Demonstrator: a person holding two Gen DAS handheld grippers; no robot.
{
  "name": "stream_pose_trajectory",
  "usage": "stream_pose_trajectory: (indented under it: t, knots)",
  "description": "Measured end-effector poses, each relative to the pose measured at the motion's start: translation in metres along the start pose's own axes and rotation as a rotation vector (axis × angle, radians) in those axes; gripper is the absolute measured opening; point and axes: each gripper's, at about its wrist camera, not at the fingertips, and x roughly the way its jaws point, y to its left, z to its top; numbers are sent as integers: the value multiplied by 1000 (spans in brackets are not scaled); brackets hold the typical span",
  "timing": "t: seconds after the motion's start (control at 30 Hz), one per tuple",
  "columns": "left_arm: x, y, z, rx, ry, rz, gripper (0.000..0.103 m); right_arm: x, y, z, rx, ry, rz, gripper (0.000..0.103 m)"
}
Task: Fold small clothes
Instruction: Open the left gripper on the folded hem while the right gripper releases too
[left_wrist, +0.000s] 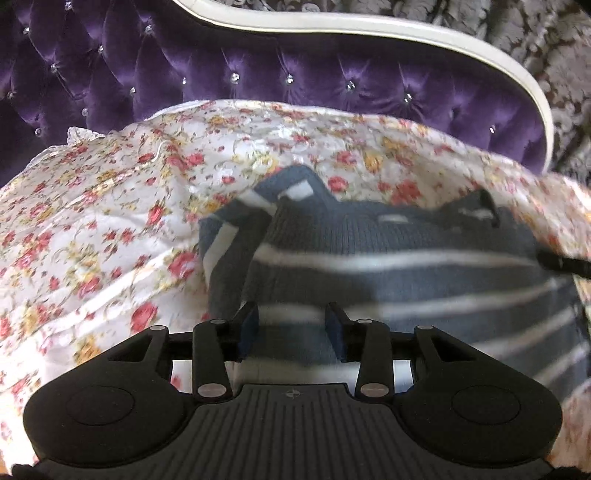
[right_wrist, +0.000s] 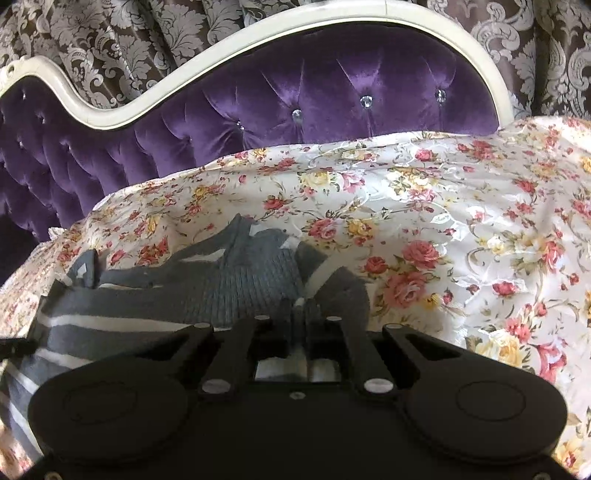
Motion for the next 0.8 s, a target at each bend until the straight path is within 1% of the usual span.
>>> stream_pose_trajectory:
  t: [0.1, 0.17, 0.2, 0.3, 0.37, 0.47, 0.6, 0.67, 0.7, 0.73, 0.8]
  knots:
    - [-6, 5, -9, -7, 8, -5, 39, 1, -1, 1, 7, 6, 6, 12]
    - [-4, 8, -12, -14, 13, 17, 40, 1, 0, 1, 2, 6, 3, 12]
    - [-1, 11, -13, -28, 19, 23, 43, 1, 0, 0, -1, 5, 1, 12]
    - [2, 18, -14, -82, 19, 6, 46, 2, 0, 0, 3, 3, 0, 13]
    - [0, 19, -15, -95, 19, 7, 48, 1, 0, 0, 4, 2, 1, 13]
    - [-2, 19, -16, -105, 15, 10, 48, 0, 0, 0, -2, 2, 4, 17]
    - [-10, 16, -18, -112, 5, 30, 47, -4, -1, 2, 5, -6, 10, 25]
    - [-17, 12, -20, -104, -1, 47, 47, -8, -2, 3, 13, -19, 7, 37]
    - [-21, 11, -20, -102, -2, 54, 47, -11, -4, 4, 20, -29, 7, 47]
    - [-27, 9, -21, -101, -7, 61, 47, -14, -5, 5, 28, -38, 7, 52]
    - [-40, 6, -23, -107, -24, 68, 47, -20, -7, 6, 38, -54, 11, 53]
